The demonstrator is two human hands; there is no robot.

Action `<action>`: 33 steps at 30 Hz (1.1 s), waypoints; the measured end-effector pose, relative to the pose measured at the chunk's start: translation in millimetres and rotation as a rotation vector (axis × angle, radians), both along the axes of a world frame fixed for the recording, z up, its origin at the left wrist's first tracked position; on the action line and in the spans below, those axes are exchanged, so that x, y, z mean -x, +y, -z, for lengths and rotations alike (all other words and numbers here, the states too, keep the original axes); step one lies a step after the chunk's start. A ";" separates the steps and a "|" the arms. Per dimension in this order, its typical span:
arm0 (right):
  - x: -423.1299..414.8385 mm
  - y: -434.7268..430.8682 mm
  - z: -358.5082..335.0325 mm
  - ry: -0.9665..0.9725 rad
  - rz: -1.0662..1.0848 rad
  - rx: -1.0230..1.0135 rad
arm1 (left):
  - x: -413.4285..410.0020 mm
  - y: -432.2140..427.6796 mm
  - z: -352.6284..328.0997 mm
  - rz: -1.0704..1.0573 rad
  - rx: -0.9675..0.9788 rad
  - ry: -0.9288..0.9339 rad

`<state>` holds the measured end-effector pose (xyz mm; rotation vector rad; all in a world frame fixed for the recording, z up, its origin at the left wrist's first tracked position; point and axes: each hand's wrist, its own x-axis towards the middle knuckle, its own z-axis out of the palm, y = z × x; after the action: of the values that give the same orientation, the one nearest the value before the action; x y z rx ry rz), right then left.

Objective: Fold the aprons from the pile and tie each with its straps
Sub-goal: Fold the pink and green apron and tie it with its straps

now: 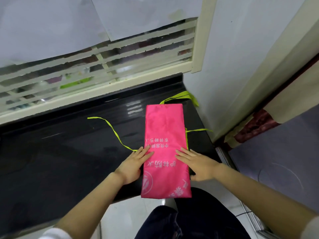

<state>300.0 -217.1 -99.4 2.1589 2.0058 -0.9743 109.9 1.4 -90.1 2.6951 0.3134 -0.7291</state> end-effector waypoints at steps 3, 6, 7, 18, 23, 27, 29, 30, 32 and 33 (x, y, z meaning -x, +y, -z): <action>9.7 -12.3 0.1 -0.033 -0.021 0.000 | 18.0 -2.4 -0.3 0.084 -0.030 0.049; 16.0 -23.8 2.2 0.020 0.063 -0.037 | 30.2 -8.0 -2.0 0.123 0.008 0.045; 16.0 -26.4 3.6 0.056 0.097 -0.041 | 32.6 -10.3 -1.8 0.136 0.011 0.042; 20.0 -23.6 3.7 0.444 0.563 -0.085 | 51.0 -29.3 16.2 -0.105 0.210 -0.192; 8.7 -11.3 -6.3 0.467 0.792 -0.097 | 51.2 -27.7 15.0 -0.136 0.263 -0.195; 1.0 0.0 -10.7 0.380 0.841 -0.093 | 44.4 -33.8 13.7 -0.346 0.331 -0.310; -2.4 3.7 -10.8 0.373 0.867 -0.079 | 36.5 -39.7 15.8 -0.515 0.334 -0.405; -4.1 5.1 -9.5 0.378 0.879 -0.067 | 30.9 -42.6 16.0 -0.603 0.322 -0.438; -7.0 6.0 -4.1 0.458 0.984 -0.015 | 18.4 -46.3 10.1 -0.768 0.303 -0.454; -7.1 6.3 -2.1 0.512 1.061 0.012 | 12.4 -47.6 6.1 -0.840 0.296 -0.442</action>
<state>307.2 -210.9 -97.4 3.2276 0.7511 -1.7280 97.6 -46.2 -96.2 2.0641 1.0254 0.0675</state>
